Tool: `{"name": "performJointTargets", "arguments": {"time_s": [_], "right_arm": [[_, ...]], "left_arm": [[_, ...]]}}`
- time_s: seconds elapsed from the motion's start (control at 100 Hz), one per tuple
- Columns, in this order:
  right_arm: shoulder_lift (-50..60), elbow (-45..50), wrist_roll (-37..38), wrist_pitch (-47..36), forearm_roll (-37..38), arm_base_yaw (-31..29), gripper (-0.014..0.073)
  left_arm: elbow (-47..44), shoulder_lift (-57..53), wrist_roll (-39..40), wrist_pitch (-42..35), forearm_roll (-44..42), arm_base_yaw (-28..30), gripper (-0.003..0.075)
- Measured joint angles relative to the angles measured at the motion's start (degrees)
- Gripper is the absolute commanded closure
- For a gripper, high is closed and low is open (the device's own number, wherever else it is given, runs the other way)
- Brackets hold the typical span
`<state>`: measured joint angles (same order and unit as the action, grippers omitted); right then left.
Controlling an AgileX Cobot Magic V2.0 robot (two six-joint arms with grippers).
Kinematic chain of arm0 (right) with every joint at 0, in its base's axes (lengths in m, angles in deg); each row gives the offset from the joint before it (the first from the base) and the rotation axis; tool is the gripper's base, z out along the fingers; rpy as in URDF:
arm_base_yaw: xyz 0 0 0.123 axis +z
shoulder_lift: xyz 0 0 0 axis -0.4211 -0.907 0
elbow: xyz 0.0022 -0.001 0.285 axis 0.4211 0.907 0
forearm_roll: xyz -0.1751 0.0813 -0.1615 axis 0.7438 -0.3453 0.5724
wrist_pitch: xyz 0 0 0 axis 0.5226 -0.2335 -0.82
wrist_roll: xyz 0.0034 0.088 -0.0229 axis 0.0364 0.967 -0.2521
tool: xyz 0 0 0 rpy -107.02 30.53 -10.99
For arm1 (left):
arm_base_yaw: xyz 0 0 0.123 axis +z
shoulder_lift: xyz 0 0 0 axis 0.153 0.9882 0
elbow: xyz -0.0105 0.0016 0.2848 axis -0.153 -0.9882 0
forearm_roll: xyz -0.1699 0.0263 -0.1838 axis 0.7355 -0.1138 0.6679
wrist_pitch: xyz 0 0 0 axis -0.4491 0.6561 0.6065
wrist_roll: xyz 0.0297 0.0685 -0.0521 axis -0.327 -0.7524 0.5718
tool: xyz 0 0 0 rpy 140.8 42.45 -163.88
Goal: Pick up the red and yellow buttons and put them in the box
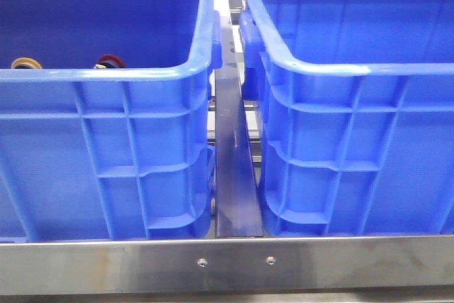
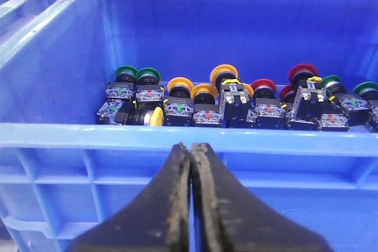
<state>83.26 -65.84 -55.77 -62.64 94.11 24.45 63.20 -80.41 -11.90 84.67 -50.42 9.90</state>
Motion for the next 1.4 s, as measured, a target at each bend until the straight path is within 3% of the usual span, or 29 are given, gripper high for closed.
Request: {"name": "performJointTargets", "arguments": {"time_s": [0.57, 0.81, 1.09, 1.17, 1.34, 1.4], "right_arm": [[0.00, 0.00, 0.00, 0.00, 0.00, 0.00, 0.0654], [0.00, 0.00, 0.00, 0.00, 0.00, 0.00, 0.0654], [0.00, 0.00, 0.00, 0.00, 0.00, 0.00, 0.0654], [0.00, 0.00, 0.00, 0.00, 0.00, 0.00, 0.0654], [0.00, 0.00, 0.00, 0.00, 0.00, 0.00, 0.0654], [0.00, 0.00, 0.00, 0.00, 0.00, 0.00, 0.0654]], "left_arm": [[0.14, 0.00, 0.00, -2.63, -0.11, 0.00, 0.0739], [9.09, 3.63, 0.00, 4.50, -0.44, 0.00, 0.0739], [22.70, 20.95, -0.04, 15.33, -0.80, -0.58, 0.0731], [26.45, 27.47, -0.18, 17.33, -0.80, -0.74, 0.0654], [33.99, 40.63, -0.41, 17.96, 0.18, -1.91, 0.0244], [36.83, 45.51, -0.41, 17.96, 0.71, -2.58, 0.0166]]}}
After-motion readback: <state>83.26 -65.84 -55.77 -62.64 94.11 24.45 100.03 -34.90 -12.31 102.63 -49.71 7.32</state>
